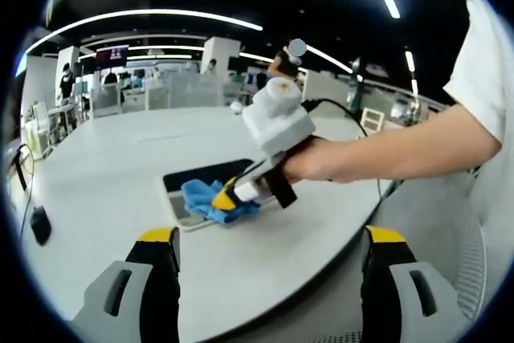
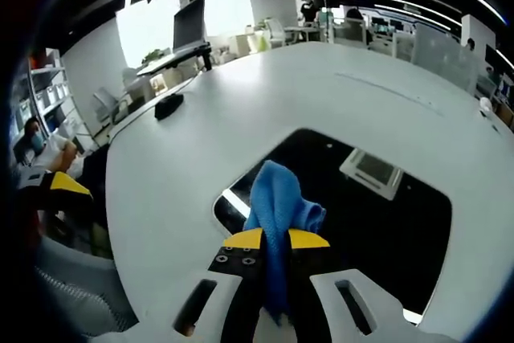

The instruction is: Wipe the mirror surface with the cleaning cloth until all visible marks leave the cleaned area.

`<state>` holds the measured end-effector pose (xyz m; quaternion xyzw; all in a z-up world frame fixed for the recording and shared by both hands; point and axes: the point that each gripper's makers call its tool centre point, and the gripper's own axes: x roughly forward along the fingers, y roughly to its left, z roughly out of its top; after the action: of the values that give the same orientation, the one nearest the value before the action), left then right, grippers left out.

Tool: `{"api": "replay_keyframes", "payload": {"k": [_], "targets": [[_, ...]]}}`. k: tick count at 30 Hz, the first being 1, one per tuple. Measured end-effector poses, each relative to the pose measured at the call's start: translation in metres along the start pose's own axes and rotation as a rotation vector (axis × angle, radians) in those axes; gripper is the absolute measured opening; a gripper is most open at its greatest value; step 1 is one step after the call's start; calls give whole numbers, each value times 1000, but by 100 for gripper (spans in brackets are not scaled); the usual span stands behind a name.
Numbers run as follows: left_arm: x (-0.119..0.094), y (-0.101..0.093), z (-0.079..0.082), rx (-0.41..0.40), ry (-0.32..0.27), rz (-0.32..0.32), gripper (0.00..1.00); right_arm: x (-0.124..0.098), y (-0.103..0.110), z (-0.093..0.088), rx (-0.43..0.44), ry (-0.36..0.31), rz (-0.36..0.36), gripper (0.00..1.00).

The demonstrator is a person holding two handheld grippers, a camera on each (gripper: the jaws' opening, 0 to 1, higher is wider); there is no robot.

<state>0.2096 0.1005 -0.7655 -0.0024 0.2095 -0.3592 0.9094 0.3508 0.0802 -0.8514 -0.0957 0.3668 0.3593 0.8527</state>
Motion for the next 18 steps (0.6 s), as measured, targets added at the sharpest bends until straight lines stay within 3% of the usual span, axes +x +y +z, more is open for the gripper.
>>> {"api": "replay_keyframes", "payload": {"k": [18], "targets": [[0, 0, -1, 2, 1, 4, 94, -15, -21, -12, 32, 4, -32, 5]]}}
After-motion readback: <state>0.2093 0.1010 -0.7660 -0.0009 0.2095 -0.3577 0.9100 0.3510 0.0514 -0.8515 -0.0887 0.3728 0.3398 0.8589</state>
